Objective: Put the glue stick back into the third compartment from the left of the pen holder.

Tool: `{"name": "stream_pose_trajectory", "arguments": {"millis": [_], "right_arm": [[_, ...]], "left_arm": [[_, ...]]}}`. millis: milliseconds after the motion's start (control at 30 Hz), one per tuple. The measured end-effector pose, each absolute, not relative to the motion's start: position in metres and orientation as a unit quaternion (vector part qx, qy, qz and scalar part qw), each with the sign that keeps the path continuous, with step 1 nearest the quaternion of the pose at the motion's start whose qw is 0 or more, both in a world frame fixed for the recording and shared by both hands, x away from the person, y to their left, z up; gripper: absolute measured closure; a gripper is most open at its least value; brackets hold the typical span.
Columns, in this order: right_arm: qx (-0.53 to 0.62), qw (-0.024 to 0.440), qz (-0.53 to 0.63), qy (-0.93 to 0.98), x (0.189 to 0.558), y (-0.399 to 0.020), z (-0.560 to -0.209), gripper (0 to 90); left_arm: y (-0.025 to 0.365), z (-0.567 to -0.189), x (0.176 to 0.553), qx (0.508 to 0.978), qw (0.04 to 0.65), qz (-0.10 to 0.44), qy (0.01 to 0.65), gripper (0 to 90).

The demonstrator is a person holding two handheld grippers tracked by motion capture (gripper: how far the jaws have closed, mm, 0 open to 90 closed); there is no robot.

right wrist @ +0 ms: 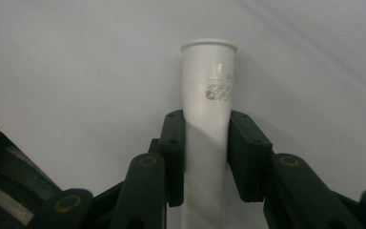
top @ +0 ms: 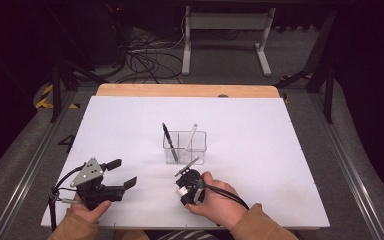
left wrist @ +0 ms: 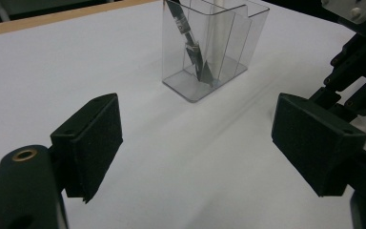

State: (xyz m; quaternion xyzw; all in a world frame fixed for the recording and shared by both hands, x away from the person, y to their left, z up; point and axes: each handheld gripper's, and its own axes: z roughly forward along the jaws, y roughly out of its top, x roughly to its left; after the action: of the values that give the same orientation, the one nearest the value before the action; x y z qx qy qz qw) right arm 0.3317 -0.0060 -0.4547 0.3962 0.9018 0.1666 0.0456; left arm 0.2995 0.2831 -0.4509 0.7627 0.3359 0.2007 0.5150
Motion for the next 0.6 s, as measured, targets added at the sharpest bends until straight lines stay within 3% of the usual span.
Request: {"name": "stream_pose_trajectory", "arguments": {"millis": [600], "right_arm": [[0.38,0.063,0.231,0.893,0.328,-0.017,-0.44,69.8]], "left_arm": [[0.283,-0.451,0.3,0.762,0.515,0.201,0.337,18.1]]}}
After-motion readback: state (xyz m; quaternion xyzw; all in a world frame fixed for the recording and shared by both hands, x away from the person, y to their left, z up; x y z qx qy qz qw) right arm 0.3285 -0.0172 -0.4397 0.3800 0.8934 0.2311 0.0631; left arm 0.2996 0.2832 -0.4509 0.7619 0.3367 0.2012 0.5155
